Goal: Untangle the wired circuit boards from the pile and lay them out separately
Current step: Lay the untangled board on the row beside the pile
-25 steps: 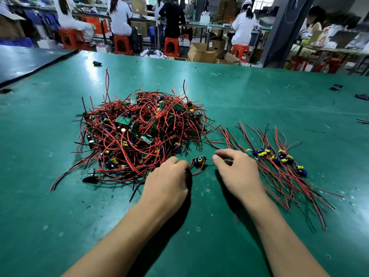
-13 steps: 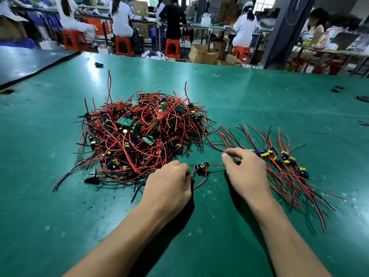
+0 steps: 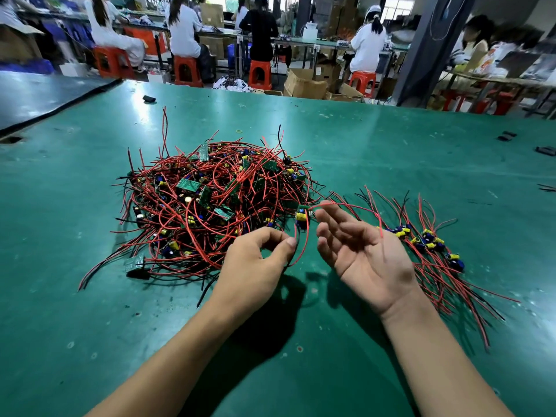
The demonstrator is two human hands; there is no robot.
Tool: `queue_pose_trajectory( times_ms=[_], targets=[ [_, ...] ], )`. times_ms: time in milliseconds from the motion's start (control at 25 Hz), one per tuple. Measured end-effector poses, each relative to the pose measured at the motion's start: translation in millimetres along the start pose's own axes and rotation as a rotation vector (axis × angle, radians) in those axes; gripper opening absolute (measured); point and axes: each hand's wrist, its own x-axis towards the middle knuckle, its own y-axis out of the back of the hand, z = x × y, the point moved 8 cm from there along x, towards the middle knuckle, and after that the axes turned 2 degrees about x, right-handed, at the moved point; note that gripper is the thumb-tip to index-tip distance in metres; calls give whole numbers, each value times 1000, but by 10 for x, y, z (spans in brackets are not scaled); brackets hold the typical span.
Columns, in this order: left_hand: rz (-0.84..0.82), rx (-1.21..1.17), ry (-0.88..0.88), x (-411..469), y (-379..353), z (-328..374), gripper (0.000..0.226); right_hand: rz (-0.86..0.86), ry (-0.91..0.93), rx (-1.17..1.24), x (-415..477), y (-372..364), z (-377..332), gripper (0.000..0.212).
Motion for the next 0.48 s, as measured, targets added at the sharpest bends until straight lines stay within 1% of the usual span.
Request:
queue_pose_trajectory(
  times_ms=[40, 80, 160, 200, 280, 360, 480],
  targets=[
    [-41, 11, 10, -10, -41, 1, 18, -35, 13, -79, -6, -34, 10, 35],
    [-65, 28, 12, -21, -70, 3, 19, -31, 51, -219, -4, -38, 21, 34],
    [-85, 38, 26, -24, -104, -19, 19, 38, 149, -548, 20, 14, 29, 36],
    [-97, 21, 41, -24, -116, -46, 19, 66, 186, -658, 38, 37, 44, 35],
    [-126, -27, 64, -18, -142, -90, 18, 75, 199, -732, 58, 53, 79, 29],
    [-151, -16, 54, -21, -172, -94, 17, 104, 182, -776, 58, 98, 96, 30],
    [-115, 117, 5, -15, -172, -107, 11, 155, 191, -1088, 52, 134, 68, 33]
  ],
)
